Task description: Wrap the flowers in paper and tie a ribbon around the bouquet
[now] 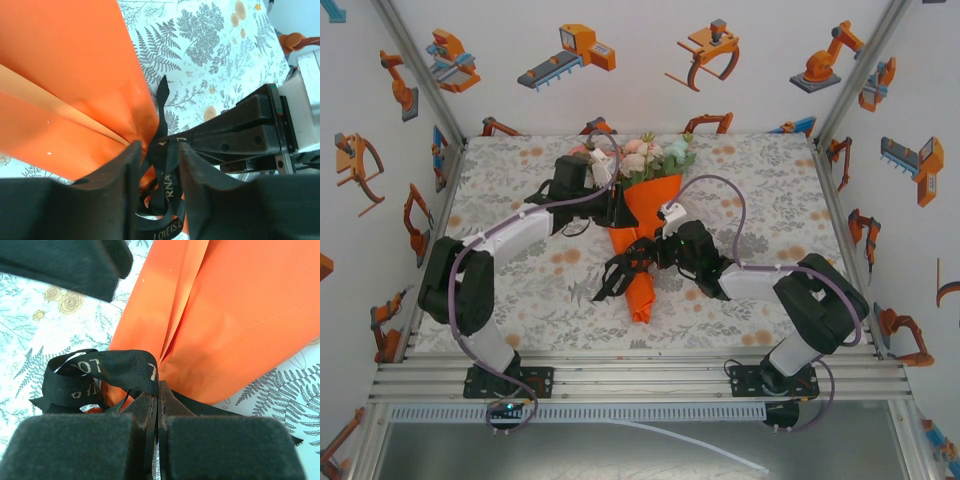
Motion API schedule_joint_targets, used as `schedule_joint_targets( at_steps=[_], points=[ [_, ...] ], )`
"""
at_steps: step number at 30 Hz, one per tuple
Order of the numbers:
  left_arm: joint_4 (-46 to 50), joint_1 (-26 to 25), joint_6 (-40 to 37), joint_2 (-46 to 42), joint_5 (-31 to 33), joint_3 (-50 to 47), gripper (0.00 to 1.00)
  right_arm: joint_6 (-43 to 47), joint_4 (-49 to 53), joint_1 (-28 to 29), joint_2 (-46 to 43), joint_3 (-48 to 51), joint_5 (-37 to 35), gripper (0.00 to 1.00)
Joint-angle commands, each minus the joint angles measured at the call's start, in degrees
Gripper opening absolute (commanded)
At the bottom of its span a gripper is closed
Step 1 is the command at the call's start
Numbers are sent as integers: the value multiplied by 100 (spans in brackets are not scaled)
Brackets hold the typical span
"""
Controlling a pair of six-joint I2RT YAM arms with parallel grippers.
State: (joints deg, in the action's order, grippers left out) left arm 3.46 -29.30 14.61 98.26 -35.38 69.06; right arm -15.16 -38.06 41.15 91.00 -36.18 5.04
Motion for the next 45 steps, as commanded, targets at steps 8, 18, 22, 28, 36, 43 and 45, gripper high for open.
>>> schedule_joint_targets(
  at_steps=[8,18,22,28,36,43,45],
  points=[
    [664,-158,-622,372,-909,102,33,39,-330,25,-23,-143,50,0],
    [1001,-320,-944,465,-306,130,49,20,-367,25,-3,-153,96,0],
    [873,-348,-908,467,-81,106,46,16,-363,21,-4,-161,120,0],
    [-139,-174,-455,-102,301,-465,50,33,-362,25,-12,-137,129,0],
    [269,-140,-468,-23,1495,-296,44,31,-369,25,-3,-143,129,0],
    [475,-288,-590,235,1467,-175,43,12,-377,25,14,-161,186,0],
    [335,-260,-435,225,1531,-241,44,13,-377,25,1,-161,198,0]
  ],
)
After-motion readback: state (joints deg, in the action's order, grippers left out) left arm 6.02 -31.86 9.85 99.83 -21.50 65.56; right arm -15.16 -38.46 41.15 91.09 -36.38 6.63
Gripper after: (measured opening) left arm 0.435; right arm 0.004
